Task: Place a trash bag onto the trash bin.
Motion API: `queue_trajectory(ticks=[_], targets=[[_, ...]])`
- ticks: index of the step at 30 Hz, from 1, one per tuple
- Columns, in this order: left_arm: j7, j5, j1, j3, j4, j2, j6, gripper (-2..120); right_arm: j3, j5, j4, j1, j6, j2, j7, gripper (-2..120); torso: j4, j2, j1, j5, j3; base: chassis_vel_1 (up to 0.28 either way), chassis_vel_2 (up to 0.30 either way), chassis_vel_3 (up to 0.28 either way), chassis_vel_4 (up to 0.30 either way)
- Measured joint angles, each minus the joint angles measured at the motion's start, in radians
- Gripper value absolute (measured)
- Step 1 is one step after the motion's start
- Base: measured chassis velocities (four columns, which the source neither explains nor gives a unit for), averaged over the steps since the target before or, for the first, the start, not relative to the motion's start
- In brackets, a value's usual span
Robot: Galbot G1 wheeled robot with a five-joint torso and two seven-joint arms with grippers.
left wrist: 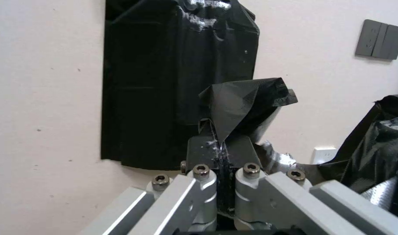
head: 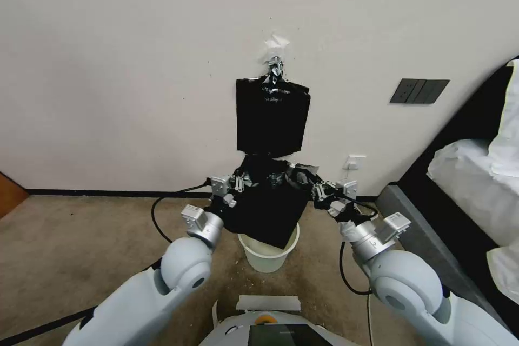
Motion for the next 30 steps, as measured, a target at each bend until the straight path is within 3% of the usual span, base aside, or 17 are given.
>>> queue_trajectory(ticks=[10, 18, 30], targets=[[-0.014, 0.042, 0.146, -0.039, 0.11, -0.081, -0.026, 0, -0.135, -0.125, -0.048, -0.093, 0.039, 0.153, -0.022, 0, 0.0002, 0.0, 0.0, 0.0, 0.0, 0.0, 0.0, 0.0, 0.0], [-0.035, 0.043, 0.185, -0.051, 0.153, -0.097, -0.03, 0, -0.2, -0.164, -0.132, -0.102, 0.047, 0.205, -0.018, 0, 0.0, 0.0, 0.0, -0.0001, 0.0, 0.0, 0.0, 0.0, 0.0], [-0.04, 0.07, 0.34, -0.079, 0.172, -0.104, -0.035, 0, -0.235, -0.193, -0.225, -0.176, 0.037, 0.277, 0.013, 0, 0.0002, 0.0, 0.0, -0.0001, 0.0, 0.0, 0.0, 0.0, 0.0]])
